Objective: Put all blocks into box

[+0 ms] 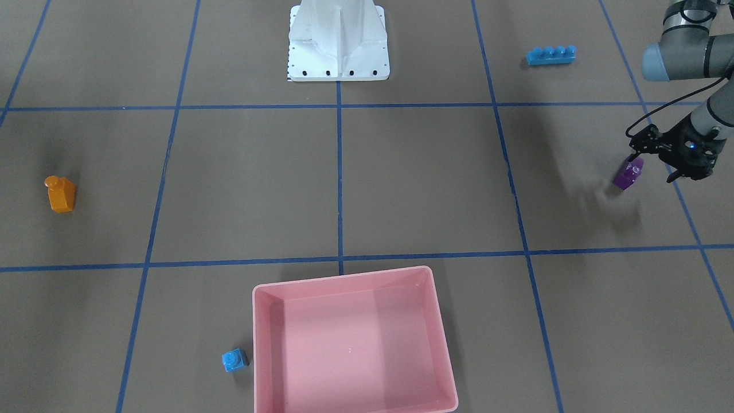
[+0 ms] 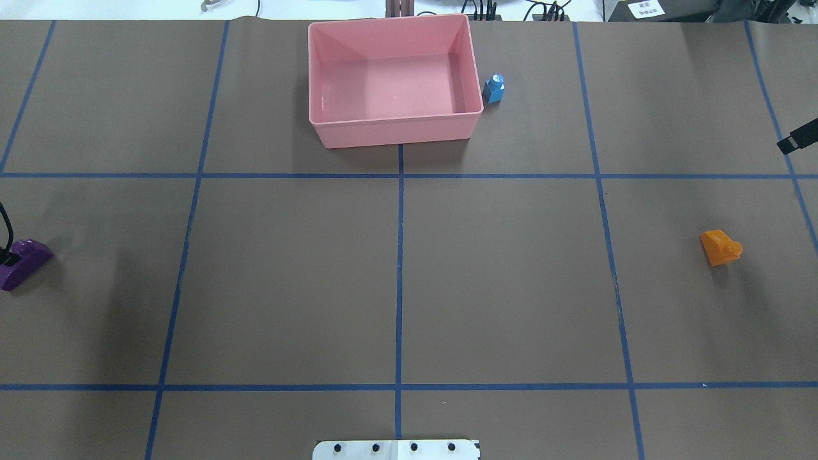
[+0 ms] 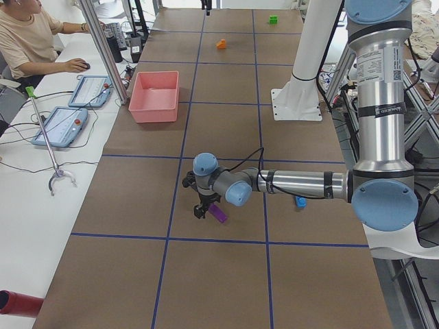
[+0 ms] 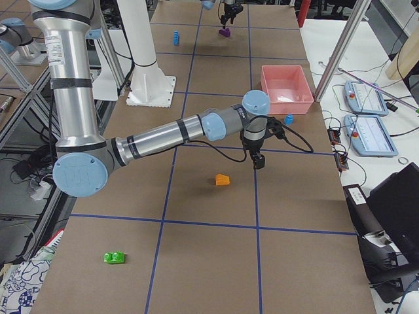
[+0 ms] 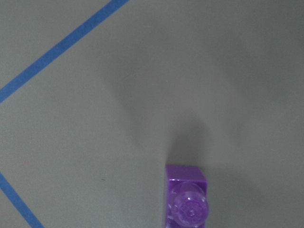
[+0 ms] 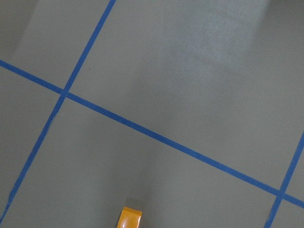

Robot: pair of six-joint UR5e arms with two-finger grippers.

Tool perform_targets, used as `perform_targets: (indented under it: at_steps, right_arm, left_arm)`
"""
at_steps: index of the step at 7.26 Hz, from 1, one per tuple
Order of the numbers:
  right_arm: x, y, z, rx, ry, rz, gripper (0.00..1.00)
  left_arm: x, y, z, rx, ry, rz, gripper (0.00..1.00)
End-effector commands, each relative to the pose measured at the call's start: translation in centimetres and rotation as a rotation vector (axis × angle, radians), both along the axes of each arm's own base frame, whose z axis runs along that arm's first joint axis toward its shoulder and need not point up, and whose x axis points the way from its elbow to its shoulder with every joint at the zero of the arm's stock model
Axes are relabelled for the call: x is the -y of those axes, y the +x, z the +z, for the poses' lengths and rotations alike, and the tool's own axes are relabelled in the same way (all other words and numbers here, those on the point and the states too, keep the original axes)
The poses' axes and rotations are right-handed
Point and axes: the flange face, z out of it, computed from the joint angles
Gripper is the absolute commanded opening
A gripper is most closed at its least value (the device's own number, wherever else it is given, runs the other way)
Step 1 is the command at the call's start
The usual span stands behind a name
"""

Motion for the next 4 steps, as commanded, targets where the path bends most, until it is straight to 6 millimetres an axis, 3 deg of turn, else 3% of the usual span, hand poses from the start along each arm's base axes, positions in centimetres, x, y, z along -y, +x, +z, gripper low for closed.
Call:
perform_targets:
  at_steps: [1, 2, 3, 4]
  right_arm:
    - [-0.04, 0.09, 0.1, 0.0, -0.001, 0.002, 1.0]
    - [-0.05, 0.01, 0.11, 0.0, -0.001, 0.0, 1.0]
    - [-0.1, 0.02, 0.19, -0.001, -0.003, 0.0, 1.0]
    - [-0.14, 0.03, 0.27, -0.001, -0.004, 0.0, 1.0]
  left_arm:
    - [-0.09, 1.7, 0.16, -0.004, 0.005, 0.032, 0.91]
    - [-0.15, 1.85, 0.13, -0.006, 0.005, 0.035, 0.91]
    - [-0.25, 2.12, 0.16, -0.004, 0.004, 0.04, 0.81]
    - [-0.25, 2.12, 0.16, -0.004, 0.003, 0.039, 0.6]
